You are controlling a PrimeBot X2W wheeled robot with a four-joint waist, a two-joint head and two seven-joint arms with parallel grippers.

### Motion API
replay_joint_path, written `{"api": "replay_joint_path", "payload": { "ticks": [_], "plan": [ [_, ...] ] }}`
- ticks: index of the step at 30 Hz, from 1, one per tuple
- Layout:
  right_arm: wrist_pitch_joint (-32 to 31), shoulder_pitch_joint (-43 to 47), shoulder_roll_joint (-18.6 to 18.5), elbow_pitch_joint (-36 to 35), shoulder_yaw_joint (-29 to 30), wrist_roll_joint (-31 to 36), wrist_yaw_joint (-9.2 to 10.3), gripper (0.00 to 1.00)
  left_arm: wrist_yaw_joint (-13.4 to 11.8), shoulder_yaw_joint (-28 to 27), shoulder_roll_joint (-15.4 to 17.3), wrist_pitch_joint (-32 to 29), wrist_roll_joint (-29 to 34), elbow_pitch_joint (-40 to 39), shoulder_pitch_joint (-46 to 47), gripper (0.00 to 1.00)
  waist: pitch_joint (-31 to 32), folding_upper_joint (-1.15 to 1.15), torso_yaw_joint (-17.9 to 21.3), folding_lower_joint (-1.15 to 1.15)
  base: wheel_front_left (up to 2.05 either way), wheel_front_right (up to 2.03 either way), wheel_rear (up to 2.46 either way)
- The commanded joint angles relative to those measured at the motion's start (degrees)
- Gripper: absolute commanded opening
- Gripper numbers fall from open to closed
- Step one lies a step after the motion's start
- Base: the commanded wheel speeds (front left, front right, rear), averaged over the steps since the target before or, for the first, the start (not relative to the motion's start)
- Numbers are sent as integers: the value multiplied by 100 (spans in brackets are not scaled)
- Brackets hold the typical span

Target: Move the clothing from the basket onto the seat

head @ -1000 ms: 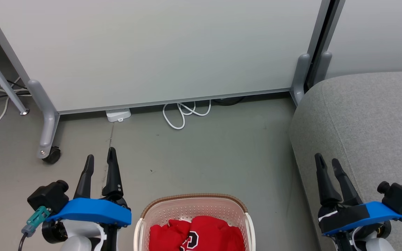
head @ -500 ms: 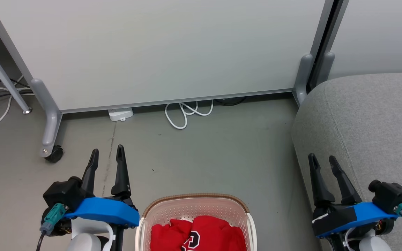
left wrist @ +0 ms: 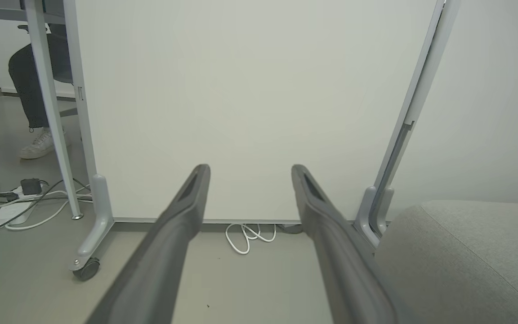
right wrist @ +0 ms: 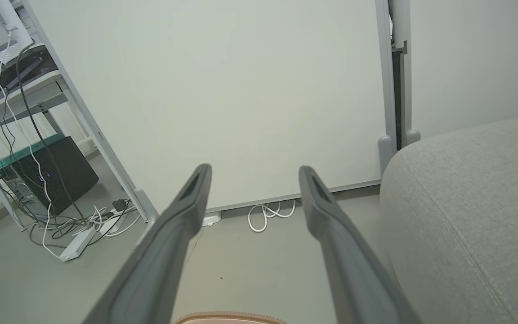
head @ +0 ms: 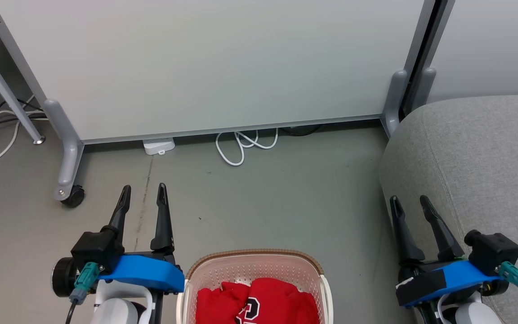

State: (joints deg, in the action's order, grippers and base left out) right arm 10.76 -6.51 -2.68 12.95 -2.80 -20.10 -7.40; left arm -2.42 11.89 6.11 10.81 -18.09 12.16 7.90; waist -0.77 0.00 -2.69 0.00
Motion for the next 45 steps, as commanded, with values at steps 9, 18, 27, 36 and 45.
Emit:
{"api": "replay_joint_path", "payload": {
  "ticks": [9, 18, 27, 36, 45],
  "plan": [
    [178, -77, -31, -45, -90, 558, -12, 100, 1, 78, 38, 171, 514, 0, 105, 100, -13, 0, -41, 0, 0, 0, 0],
    [271, -89, -32, -31, -137, 946, -14, 100, 74, 50, -7, 266, 851, 61, 79, 100, -20, 0, -60, 0, 0, 0, 0],
    [376, -82, -33, -21, -168, 1275, -14, 100, 197, -33, -97, 365, 1164, 155, 96, 100, -16, 0, -97, 0, 0, 0, 0],
    [455, -89, -33, 27, -199, 1520, -15, 100, 293, -100, -171, 447, 1460, 216, 100, 100, -21, 0, -117, 0, 0, 0, 0],
    [448, -84, -32, 104, -170, 1384, -16, 100, 384, -218, -239, 443, 1439, 279, 85, 100, -14, 0, -127, 0, 0, 0, 0]
  ]
}}
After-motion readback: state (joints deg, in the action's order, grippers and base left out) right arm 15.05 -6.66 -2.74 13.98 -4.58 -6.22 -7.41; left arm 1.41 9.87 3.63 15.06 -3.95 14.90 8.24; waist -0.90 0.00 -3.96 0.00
